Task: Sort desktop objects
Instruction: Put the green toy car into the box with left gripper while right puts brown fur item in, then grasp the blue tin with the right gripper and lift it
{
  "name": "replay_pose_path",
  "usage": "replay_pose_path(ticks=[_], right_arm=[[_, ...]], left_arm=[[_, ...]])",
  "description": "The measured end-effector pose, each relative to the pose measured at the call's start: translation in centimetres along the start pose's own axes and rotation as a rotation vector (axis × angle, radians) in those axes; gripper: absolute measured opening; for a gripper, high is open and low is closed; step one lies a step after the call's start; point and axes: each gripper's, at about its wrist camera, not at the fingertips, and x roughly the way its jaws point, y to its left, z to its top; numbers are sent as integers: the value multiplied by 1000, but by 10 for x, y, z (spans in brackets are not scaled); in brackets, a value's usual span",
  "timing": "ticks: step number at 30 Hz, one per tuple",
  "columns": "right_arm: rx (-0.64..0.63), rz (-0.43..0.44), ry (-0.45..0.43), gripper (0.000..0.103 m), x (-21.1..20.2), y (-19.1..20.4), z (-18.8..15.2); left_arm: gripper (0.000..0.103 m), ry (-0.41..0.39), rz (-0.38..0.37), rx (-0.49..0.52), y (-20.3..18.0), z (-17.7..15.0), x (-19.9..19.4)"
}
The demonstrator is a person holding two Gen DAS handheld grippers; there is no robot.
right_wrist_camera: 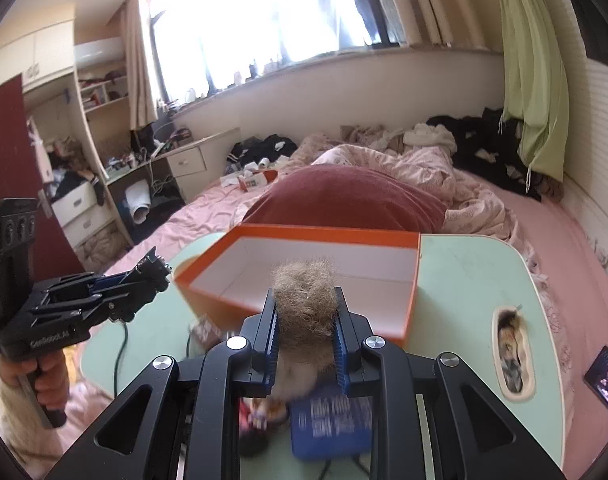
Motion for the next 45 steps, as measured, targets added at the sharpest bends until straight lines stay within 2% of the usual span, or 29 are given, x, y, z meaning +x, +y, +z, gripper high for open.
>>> replay_pose_path(ticks=[4,8,10,12,14,16,19,21,25,27,29,33,36,37,39,41,43,45], right_arm=[[42,-43,69,22,43,-9,21],[53,-96,106,26,74,-19,24],[72,-98,105,41,77,-23,22],[81,-97,75,64,70,-26,19],[77,-137,42,72,58,-26,14],[63,-133,26,72,47,-23,10],[27,-132,15,72,28,-15,-2],[-5,-138,21,77,13,-10,-14],[-71,-141,54,82,-18,1,-50],[-92,-135,78,83,-33,5,-70],[-123,-136,111,88,-40,9,-88],[-176,-175,208,89,-36,13,-114],[-144,-156,242,90,-28,9,-123],[-118,-151,246,91,-24,6,-124],[-104,-179,221,101,-23,2,-126],[-95,-180,189,103,-25,0,-130],[-91,-172,152,103,-28,-1,-135],[-91,-172,133,103,-28,-1,-135]], left_arm=[[25,43,45,-11,3,28,48],[26,126,26,-71,10,23,95],[29,145,17,-115,17,18,108],[35,141,21,-137,20,14,106],[47,107,14,-130,19,9,94],[61,68,27,-109,16,6,79],[62,28,36,-60,9,1,53],[63,21,25,-42,6,-7,33],[71,37,13,-10,2,-33,2],[71,63,26,3,1,-50,-9],[71,111,73,15,1,-74,-17],[71,167,138,51,1,-108,-18],[71,212,147,74,1,-119,-5],[76,197,152,63,2,-121,0],[85,185,143,37,3,-124,4],[89,169,141,47,2,-127,5],[101,150,150,45,3,-131,6],[103,131,157,31,9,-131,7]])
